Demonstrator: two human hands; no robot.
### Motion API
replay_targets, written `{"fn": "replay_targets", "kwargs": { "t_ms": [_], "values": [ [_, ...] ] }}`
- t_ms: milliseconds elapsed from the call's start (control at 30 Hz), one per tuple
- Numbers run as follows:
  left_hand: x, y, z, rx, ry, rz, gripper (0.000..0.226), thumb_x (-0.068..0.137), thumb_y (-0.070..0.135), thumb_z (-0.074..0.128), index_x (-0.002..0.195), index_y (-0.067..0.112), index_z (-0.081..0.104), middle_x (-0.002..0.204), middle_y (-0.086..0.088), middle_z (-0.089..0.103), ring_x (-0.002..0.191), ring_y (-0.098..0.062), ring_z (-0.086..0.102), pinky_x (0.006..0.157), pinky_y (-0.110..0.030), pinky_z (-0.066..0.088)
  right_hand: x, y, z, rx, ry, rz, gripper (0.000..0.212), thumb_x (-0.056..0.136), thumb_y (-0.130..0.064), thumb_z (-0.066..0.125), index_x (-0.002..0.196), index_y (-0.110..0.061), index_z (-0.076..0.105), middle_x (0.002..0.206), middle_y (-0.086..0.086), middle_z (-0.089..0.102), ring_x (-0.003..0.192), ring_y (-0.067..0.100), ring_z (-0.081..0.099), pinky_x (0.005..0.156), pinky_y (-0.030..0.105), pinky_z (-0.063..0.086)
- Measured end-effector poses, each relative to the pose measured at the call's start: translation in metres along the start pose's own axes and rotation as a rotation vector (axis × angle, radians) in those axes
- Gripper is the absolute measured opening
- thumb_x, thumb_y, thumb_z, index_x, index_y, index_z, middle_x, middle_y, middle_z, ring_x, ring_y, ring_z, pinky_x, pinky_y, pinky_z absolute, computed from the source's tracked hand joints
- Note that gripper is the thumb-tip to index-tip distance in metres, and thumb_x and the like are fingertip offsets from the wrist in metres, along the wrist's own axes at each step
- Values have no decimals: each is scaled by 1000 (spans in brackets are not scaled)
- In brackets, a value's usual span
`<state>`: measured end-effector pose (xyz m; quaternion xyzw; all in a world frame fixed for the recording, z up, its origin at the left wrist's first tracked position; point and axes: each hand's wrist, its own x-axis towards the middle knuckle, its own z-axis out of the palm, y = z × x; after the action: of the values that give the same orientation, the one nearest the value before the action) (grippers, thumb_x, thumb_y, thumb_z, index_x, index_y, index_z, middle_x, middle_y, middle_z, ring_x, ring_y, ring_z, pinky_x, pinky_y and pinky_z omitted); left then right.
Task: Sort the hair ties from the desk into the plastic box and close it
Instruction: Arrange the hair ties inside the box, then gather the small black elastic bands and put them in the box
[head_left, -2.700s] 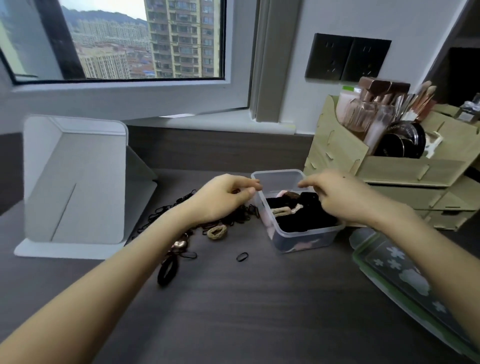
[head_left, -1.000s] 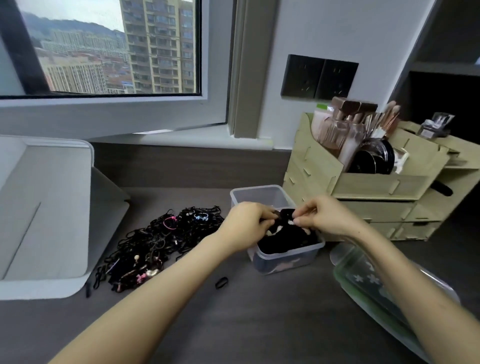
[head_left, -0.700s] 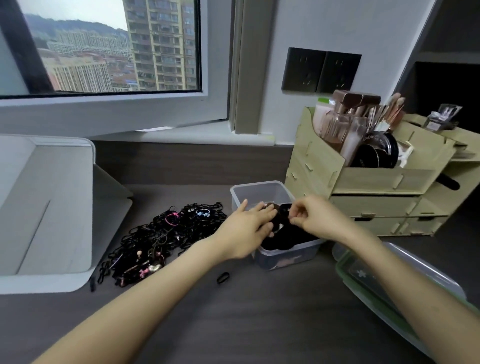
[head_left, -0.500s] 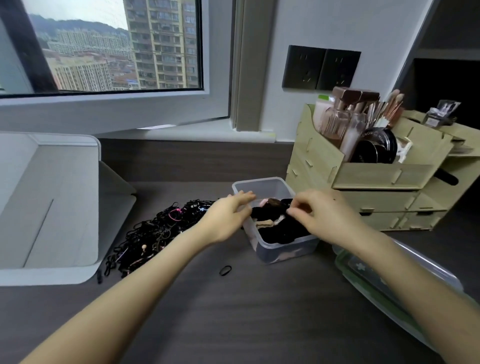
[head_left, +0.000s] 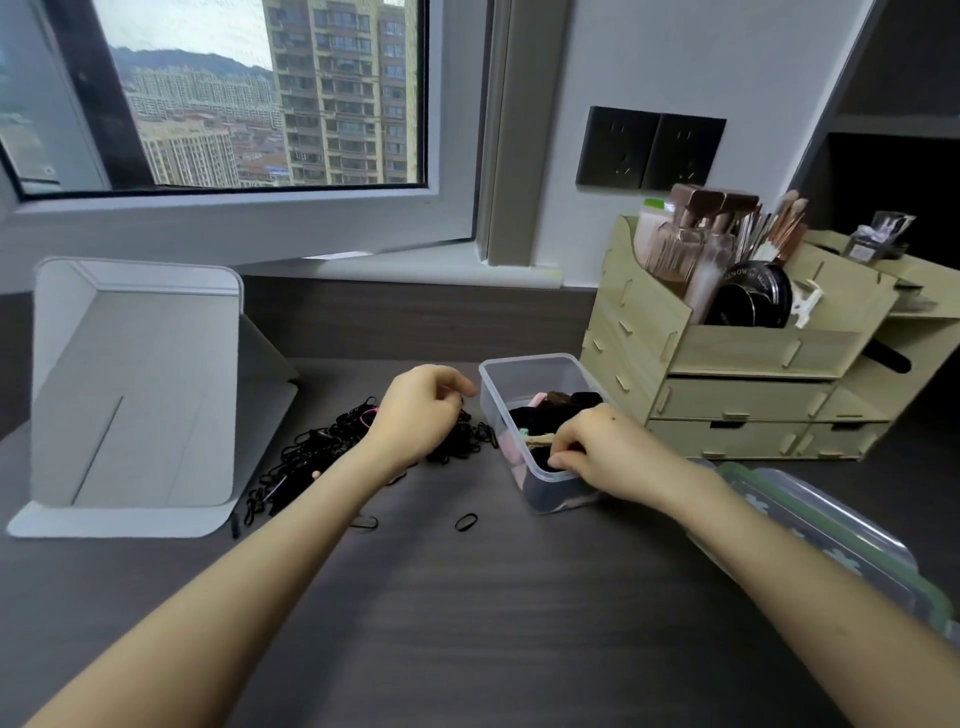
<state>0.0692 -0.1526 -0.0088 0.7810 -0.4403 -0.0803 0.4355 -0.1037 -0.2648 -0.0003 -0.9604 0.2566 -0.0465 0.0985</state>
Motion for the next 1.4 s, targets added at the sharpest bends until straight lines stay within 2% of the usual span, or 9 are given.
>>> {"fn": "replay_targets", "kwargs": {
  "t_ms": [233,333,500,667,967,1100,1200,1267,1400],
  "values": [
    [-3,3,-4,-1,4,8,29,83,6,43,84,20,69,76,0,65,62,-18,56,51,-17,41,-25,-23,6,-420,431,-166,34,79,-44,64,68,-13,71,68,3,65,70,27,60,62,30,41],
    [-4,3,-8,-12,17,-7,29,82,7,44,81,22,69,77,1,66,64,-16,58,53,-20,42,-20,-35,13,-329,403,-141,42,84,-52,53,81,-13,70,81,2,66,83,24,58,70,32,40],
    [-13,-9,-22,8,48,-26,29,81,7,45,77,25,67,66,7,61,49,-8,49,40,-8,33,-17,-42,16,-417,367,-81,23,65,-19,78,56,-5,63,59,10,63,60,28,61,48,26,38],
    [-34,-35,-38,108,108,-29,27,84,5,47,87,19,70,100,-1,68,78,-16,58,66,-22,40,-24,-38,14,-479,371,-40,34,37,-13,87,36,-7,53,36,7,52,32,26,50,40,19,21],
    [-79,-105,-56,392,187,26,30,90,19,55,118,16,63,137,-8,53,132,-28,42,107,-36,33,-9,-56,18,-529,455,-87,26,55,-13,80,46,-9,57,46,7,55,46,27,55,44,25,37],
    [-72,-112,-52,462,113,75,38,93,34,47,128,25,54,147,-4,41,142,-25,26,116,-36,20,5,-73,35,-292,369,-212,15,85,-21,59,83,-7,65,87,10,66,85,30,61,70,37,50],
    [-57,-117,-46,546,42,41,46,94,46,35,138,33,38,155,-7,24,145,-28,13,118,-39,9,27,-82,66,-61,40,-97,47,97,-34,37,136,-7,39,148,12,35,139,28,26,111,45,26],
    [-49,-123,-40,620,-48,-34,52,93,53,25,143,39,23,158,-9,12,146,-30,4,118,-44,6,42,-82,83,-50,-27,-32,58,98,-40,31,147,-12,16,157,12,10,145,29,3,117,43,8],
    [-46,-128,-30,589,-127,-107,57,90,60,21,143,41,17,158,-7,8,146,-29,4,116,-51,8,59,-74,103,12,-18,80,60,98,-44,27,148,-18,8,157,14,9,145,32,3,118,42,6]
  ]
}}
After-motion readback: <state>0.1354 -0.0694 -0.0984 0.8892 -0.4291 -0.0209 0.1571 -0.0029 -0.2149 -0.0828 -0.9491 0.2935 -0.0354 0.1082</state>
